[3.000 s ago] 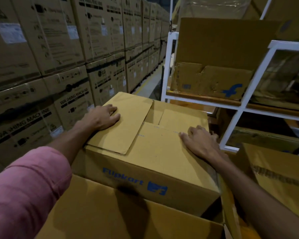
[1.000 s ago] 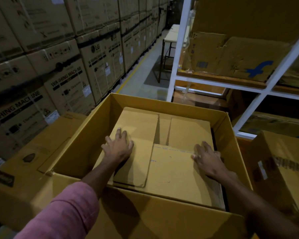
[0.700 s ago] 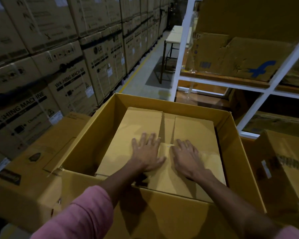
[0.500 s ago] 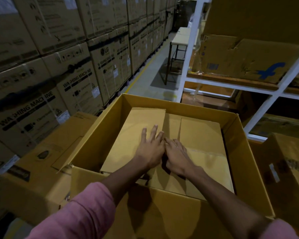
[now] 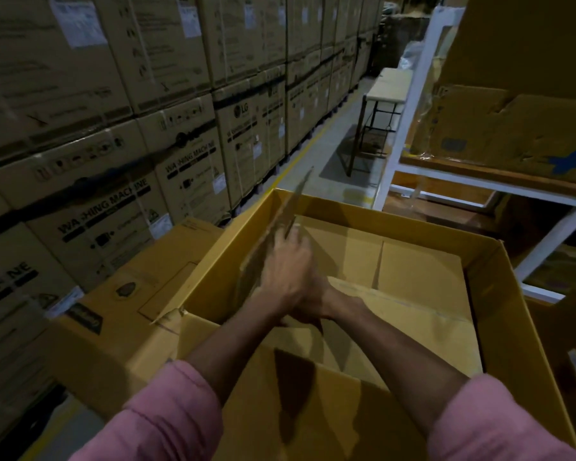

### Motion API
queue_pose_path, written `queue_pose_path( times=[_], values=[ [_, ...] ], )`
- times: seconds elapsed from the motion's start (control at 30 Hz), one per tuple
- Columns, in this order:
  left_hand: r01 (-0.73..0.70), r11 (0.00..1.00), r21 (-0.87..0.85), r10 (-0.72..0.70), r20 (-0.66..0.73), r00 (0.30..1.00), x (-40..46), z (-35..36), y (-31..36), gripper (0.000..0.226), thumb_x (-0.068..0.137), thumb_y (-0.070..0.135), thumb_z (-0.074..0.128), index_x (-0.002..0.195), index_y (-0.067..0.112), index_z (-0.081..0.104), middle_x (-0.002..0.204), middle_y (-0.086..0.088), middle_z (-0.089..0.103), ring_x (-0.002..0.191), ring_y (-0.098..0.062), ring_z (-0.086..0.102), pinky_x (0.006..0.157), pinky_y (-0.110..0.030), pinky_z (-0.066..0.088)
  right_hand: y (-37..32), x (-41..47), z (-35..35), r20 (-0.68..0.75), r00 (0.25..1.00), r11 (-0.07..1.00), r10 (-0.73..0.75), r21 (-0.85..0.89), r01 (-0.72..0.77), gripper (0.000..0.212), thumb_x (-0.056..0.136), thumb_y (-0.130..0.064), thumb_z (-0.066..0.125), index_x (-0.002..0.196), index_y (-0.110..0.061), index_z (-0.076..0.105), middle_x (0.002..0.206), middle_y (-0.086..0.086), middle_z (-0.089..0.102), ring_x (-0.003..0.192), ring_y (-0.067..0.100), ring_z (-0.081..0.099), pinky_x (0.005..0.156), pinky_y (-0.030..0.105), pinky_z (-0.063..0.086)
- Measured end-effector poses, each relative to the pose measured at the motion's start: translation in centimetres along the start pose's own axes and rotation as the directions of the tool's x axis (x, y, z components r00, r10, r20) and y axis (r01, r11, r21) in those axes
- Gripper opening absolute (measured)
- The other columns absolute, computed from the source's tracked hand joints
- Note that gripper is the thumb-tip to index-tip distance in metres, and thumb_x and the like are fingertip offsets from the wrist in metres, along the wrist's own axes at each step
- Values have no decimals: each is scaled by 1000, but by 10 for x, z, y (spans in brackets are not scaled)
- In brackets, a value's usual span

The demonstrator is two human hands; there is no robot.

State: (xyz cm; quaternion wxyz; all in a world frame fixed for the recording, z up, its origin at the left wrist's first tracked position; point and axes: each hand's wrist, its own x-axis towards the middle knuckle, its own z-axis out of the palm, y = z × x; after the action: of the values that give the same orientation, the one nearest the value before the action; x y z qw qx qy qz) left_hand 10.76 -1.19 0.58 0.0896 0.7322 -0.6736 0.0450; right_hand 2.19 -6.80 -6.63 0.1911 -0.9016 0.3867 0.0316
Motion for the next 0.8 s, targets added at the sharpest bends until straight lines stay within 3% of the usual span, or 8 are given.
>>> queue_pose_path(
  times=[0.07, 0.2, 0.33, 0.5, 0.63, 0.7, 0.73, 0.8],
  values=[
    [149, 989, -19, -148, 28, 989, 8, 13, -27, 61, 104, 47, 44, 154, 13, 37, 170, -11, 18, 155, -42, 11, 118, -68, 17, -3, -3, -1, 31, 997, 998, 70, 3, -70, 22, 93, -25, 58, 110, -11, 58, 114, 11, 64, 97, 31, 59, 82, 40, 50],
    [299, 946, -127, -275, 177, 945, 3, 47, -54, 70, 99, 64, 40, 154, 21, 33, 172, -7, 11, 156, -43, -1, 111, -82, 3, 4, -19, -5, -42, 998, 999, 44, 14, -44, 56, 103, -25, 45, 156, -23, 28, 158, 8, 38, 141, 36, 37, 111, 52, 36],
    [309, 939, -150, -274, 214, 937, 0, 60, -58, 75, 96, 67, 34, 155, 21, 34, 170, -6, 18, 156, -40, 4, 108, -82, -7, 27, -22, -2, -35, 992, 992, 119, 57, -117, 56, 107, -34, 39, 160, -27, 22, 165, 4, 29, 149, 32, 27, 118, 53, 27],
    [257, 959, -117, -222, 254, 941, -5, 56, -40, 64, 101, 55, 34, 155, 20, 33, 169, -5, 23, 157, -36, 10, 107, -85, -5, 63, -48, -6, -92, 939, 936, 333, -86, -340, 44, 107, -43, 32, 142, -21, 46, 145, 11, 52, 131, 37, 47, 110, 57, 35],
    [86, 990, -112, -66, 172, 983, -7, 46, -13, 54, 106, 46, 24, 150, 19, 41, 163, -5, 34, 154, -35, 19, 114, -77, 1, 73, -68, -34, -292, 896, 923, 333, -93, -374, 35, 107, -32, 34, 110, -13, 63, 113, 14, 68, 104, 36, 62, 91, 47, 48],
    [-5, 995, -96, 10, 60, 998, 0, 25, 6, 48, 106, 42, 24, 135, 18, 54, 145, -6, 56, 139, -33, 46, 116, -72, 9, 72, -72, -59, -391, 864, 933, 317, -34, -357, 31, 106, -29, 39, 102, -13, 65, 104, 13, 70, 94, 35, 64, 80, 43, 52],
    [-42, 997, -71, 41, -9, 999, 4, 13, 14, 45, 105, 40, 25, 122, 17, 60, 129, -7, 67, 120, -31, 60, 114, -66, 20, 70, -74, -73, -424, 849, 939, 315, 13, -343, 28, 106, -29, 43, 102, -15, 67, 102, 9, 71, 89, 30, 63, 77, 42, 53],
    [-69, 995, -69, 62, -98, 993, 9, -17, 29, 39, 106, 37, 28, 104, 16, 61, 101, -11, 72, 86, -33, 64, 90, -49, 43, 64, -81, -103, -337, 888, 949, 314, 127, -287, 20, 104, -25, 52, 107, -20, 70, 105, -1, 70, 87, 17, 62, 73, 36, 51]
  ],
)
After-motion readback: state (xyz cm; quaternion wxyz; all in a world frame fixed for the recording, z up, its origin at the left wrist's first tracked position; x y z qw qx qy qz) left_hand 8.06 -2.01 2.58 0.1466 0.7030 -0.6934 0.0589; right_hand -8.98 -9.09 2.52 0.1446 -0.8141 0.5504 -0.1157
